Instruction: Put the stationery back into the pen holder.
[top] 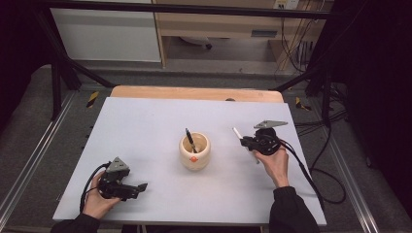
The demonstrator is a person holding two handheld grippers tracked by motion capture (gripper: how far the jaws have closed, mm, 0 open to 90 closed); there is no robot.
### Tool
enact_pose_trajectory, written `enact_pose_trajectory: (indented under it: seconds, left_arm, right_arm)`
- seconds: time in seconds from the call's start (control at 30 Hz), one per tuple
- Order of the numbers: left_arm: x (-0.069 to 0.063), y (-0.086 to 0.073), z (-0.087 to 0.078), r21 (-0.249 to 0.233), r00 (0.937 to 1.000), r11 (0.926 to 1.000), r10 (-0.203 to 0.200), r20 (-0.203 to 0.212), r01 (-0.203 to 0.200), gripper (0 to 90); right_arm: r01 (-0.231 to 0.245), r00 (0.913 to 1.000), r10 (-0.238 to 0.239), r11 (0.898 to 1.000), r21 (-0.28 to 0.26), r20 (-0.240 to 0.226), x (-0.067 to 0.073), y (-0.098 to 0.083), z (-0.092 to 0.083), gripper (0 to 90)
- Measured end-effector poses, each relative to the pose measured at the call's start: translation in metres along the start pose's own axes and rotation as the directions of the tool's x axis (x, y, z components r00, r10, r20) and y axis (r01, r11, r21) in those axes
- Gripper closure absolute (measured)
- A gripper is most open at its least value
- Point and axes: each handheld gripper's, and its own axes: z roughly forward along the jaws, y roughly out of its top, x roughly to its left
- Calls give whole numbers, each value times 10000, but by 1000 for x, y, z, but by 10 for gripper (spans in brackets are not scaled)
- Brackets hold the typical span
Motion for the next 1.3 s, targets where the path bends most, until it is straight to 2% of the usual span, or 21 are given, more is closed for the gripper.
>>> enact_pose_trajectory:
  seconds: [0.27, 0.5, 0.83, 0.97, 1.3]
  left_arm:
    - [1, 1, 0, -12, 10000, 10000, -6, -5, 6, 87]
    - [2, 1, 0, -2, 10000, 10000, -54, 0, 54, 87]
    - [1, 1, 0, -2, 10000, 10000, -55, -20, 55, 86]
    - [2, 1, 0, -19, 10000, 10000, -61, -3, 61, 87]
    - [1, 0, -1, -35, 10000, 10000, -5, -9, 5, 87]
  right_arm:
    - [-124, 9994, 103, 9977, -666, -325, 15, -5, -8, 789]
    - [-288, 9983, 212, 9893, -1431, -544, 29, -8, -11, 790]
    - [-248, 9975, 104, 9779, -2077, -703, 43, 0, -18, 789]
    - [-378, 9969, 213, 9735, -2254, -751, 45, 2, -19, 789]
    - [-564, 9949, 271, 9477, -3140, -970, 59, 12, -21, 790]
